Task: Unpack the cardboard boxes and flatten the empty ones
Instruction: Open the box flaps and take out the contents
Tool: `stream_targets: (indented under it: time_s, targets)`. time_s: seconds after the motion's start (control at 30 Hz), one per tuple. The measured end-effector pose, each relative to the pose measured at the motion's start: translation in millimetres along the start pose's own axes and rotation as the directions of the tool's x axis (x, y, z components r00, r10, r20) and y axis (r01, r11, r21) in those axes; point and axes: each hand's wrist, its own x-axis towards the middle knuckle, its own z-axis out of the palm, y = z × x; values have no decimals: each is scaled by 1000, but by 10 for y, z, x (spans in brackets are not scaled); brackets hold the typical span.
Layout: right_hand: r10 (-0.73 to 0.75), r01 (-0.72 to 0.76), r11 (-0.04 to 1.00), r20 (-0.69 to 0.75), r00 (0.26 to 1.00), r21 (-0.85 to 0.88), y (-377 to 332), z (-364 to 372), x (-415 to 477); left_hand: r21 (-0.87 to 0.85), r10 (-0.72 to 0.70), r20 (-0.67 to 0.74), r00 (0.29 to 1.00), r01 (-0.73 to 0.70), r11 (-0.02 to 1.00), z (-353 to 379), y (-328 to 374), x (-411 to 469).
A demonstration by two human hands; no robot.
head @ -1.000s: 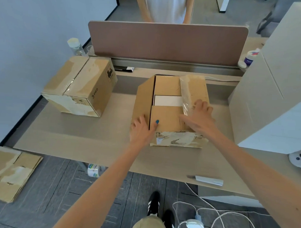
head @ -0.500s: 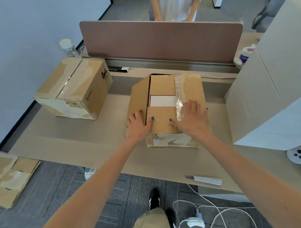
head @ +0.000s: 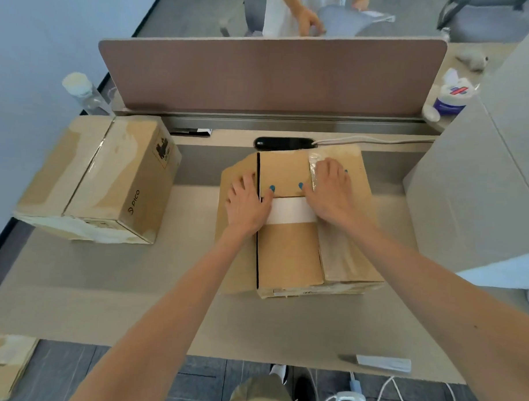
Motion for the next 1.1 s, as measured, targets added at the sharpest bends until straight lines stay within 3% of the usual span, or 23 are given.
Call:
stream_targets:
  time_s: [0.27, 0.53, 0.73, 0.9, 1.0, 1.03, 1.1]
  targets:
    - [7, -13, 999, 136, 991, 44, 83, 2, 631, 111, 166, 144, 975, -183, 977, -3, 43, 611]
    - [34, -47, 998, 288, 957, 41, -74, -376, 794, 153, 167, 89, 982, -179, 972, 48, -31, 675]
    - [8, 2, 999, 315, 949, -33, -114, -442, 746, 185, 166, 112, 980, -185, 965, 79, 0, 680]
    - [-35, 31, 999, 194, 980, 27, 159, -1009, 882, 153, 160, 118, 980, -177, 972, 79, 21, 720]
    - [-36, 92, 978, 278, 960, -190, 421, -1304, 791, 147, 177, 133, 975, -196, 970, 71, 31, 710]
    - [-34, 136, 922, 277, 960, -362, 449, -1326, 730, 157, 178, 143, 974, -200, 967, 69, 37, 703]
    - [-97, 271, 698, 287, 953, -662, 483, -1285, 608, 193, 178, 174, 968, -211, 958, 57, 72, 673]
